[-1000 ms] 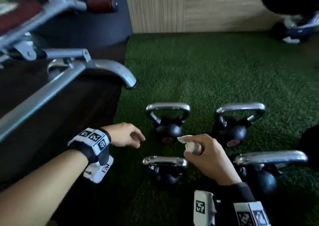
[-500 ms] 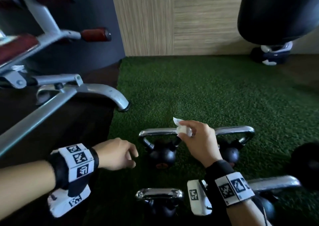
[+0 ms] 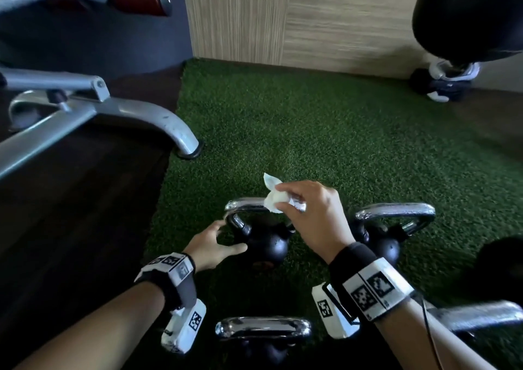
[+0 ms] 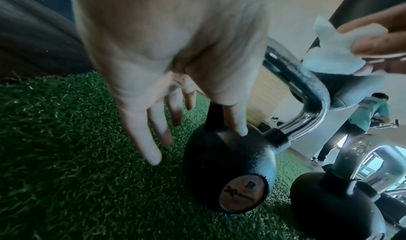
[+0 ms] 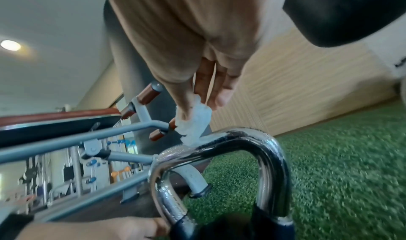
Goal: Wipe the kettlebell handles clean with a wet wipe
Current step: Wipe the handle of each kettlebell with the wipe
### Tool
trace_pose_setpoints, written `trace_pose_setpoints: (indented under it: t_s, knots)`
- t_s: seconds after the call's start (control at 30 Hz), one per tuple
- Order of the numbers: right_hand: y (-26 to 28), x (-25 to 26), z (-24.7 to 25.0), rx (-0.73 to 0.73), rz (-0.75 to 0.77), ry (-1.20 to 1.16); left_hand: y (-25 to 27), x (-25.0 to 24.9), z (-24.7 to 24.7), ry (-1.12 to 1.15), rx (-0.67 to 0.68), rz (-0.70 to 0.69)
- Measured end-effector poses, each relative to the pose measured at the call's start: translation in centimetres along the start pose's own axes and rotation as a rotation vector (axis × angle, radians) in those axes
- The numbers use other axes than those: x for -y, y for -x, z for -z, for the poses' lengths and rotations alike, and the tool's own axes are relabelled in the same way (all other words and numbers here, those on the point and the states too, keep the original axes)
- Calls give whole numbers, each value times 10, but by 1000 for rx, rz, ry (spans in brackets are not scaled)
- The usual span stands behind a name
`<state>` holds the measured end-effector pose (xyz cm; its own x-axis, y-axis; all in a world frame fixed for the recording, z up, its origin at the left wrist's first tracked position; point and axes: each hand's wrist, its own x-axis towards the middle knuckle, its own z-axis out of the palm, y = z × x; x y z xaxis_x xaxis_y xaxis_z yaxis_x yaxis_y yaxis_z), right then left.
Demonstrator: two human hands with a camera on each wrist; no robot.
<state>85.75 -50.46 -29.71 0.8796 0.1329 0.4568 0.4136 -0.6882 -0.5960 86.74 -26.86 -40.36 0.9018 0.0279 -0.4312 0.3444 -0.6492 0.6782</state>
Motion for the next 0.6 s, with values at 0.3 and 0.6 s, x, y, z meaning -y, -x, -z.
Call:
trace_pose_setpoints:
  t_s: [0.3, 0.6]
  knots:
    - [-1, -17, -20, 18, 55, 172, -24, -16, -28, 56, -20, 8]
    - [7, -19, -20, -43, -64, 246, -26, -14, -27, 15, -5, 22]
